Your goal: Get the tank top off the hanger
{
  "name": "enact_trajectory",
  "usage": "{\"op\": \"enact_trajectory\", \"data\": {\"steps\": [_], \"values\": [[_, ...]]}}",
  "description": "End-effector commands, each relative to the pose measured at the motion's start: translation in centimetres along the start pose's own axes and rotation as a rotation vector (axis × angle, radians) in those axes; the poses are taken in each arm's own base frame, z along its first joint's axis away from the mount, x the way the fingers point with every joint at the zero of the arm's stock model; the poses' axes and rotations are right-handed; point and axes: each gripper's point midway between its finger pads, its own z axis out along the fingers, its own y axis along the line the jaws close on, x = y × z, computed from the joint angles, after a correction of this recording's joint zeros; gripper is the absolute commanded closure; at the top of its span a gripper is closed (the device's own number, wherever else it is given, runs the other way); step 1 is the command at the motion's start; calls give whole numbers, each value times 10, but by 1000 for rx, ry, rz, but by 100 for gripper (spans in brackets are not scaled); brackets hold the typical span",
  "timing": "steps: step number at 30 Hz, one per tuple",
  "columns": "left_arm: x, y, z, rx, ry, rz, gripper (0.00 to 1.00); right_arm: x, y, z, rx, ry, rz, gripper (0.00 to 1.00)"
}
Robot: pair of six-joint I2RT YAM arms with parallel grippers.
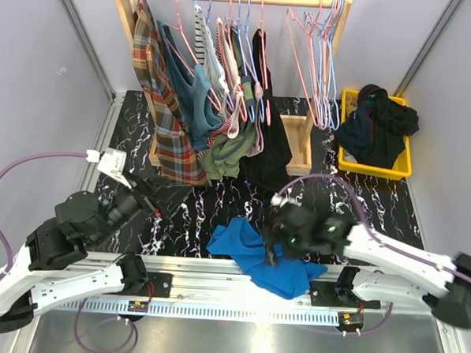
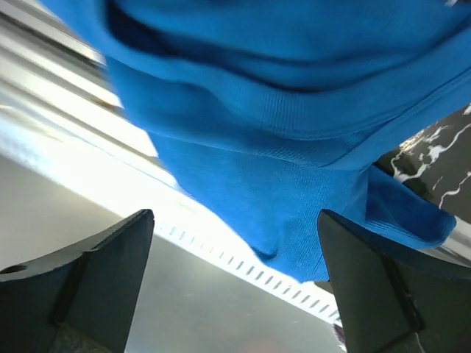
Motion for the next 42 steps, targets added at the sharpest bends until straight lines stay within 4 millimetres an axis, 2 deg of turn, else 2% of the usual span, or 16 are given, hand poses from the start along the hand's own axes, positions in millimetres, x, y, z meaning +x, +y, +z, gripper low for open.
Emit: {"op": "enact_trajectory", "data": {"steps": [1,5,9,16,18,19,20,22,23,25,27,30,31,36,40,42], "values": [[5,-6,6,17,10,-19,1,-22,20,26,78,-176,32,0],[6,-3,7,2,16,-11,1,-34,13,59,297,-236,51,0],[6,0,4,-5,15,-8,1,-32,16,90,334,-227,75,0],[6,10,-4,-26,1,-3,1,15,-42,123,594,-141,247,0],[8,13,-4,-28,-2,-2,1,24,-45,132,570,-125,290,0],[9,13,-4,-29,-1,-3,1,34,-58,136,577,-106,309,4],[13,14,-3,-29,4,-3,1,33,-47,145,498,-106,348,21],[15,15,-3,-28,9,-2,1,46,-60,150,483,-90,396,39],[16,16,-3,-31,14,-1,1,42,-55,154,425,-94,445,60],[18,16,-4,-28,16,-8,1,47,-63,154,417,-97,484,82],[19,17,-4,-27,15,-13,1,43,-67,145,422,-119,509,100],[22,17,-5,-17,19,-20,1,25,-70,121,436,-186,556,100],[24,16,-5,-9,26,-20,1,5,-65,105,395,-266,593,100],[27,10,-4,19,47,-21,1,-35,-116,36,446,-490,768,100],[29,6,-4,33,63,-22,1,-73,-168,-51,549,-747,857,100],[30,6,-4,30,67,-22,1,-88,-179,-78,573,-814,866,100]]}}
